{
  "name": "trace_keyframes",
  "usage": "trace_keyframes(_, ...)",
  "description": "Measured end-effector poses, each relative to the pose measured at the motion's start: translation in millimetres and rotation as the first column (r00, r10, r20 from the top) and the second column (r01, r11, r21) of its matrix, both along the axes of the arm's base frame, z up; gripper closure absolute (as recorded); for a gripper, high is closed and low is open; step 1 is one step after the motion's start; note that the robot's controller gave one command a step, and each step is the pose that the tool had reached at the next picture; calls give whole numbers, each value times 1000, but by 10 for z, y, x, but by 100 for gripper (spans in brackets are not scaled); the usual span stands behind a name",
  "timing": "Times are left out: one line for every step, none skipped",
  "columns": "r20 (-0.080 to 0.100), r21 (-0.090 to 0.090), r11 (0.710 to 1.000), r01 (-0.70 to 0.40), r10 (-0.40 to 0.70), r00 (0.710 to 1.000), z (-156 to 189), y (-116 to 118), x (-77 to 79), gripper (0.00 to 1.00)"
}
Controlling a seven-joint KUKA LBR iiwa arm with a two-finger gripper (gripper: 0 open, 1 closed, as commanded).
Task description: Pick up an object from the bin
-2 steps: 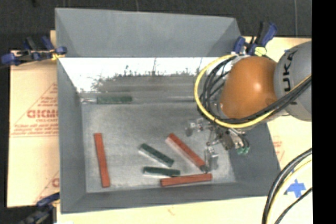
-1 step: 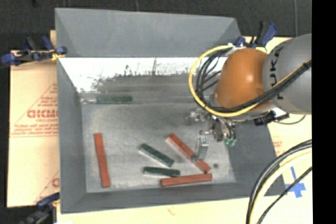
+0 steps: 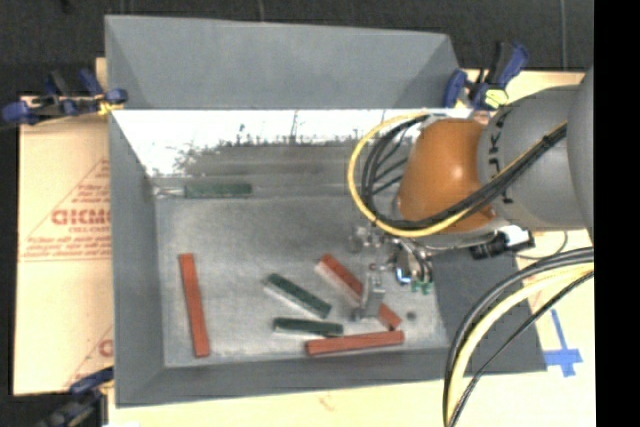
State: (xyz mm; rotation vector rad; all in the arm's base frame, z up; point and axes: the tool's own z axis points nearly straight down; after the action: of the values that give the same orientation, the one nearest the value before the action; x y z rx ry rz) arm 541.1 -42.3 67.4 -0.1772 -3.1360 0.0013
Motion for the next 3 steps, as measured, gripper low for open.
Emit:
trace_keyframes(3, 2, 956, 293, -293, 956, 34, 197, -126, 100)
trace_keyframes(3, 2, 956, 293, -293, 956, 34, 197, -126, 100)
trace_keyframes(-1, 1, 956, 293, -293, 956, 74, 196, -141, 100)
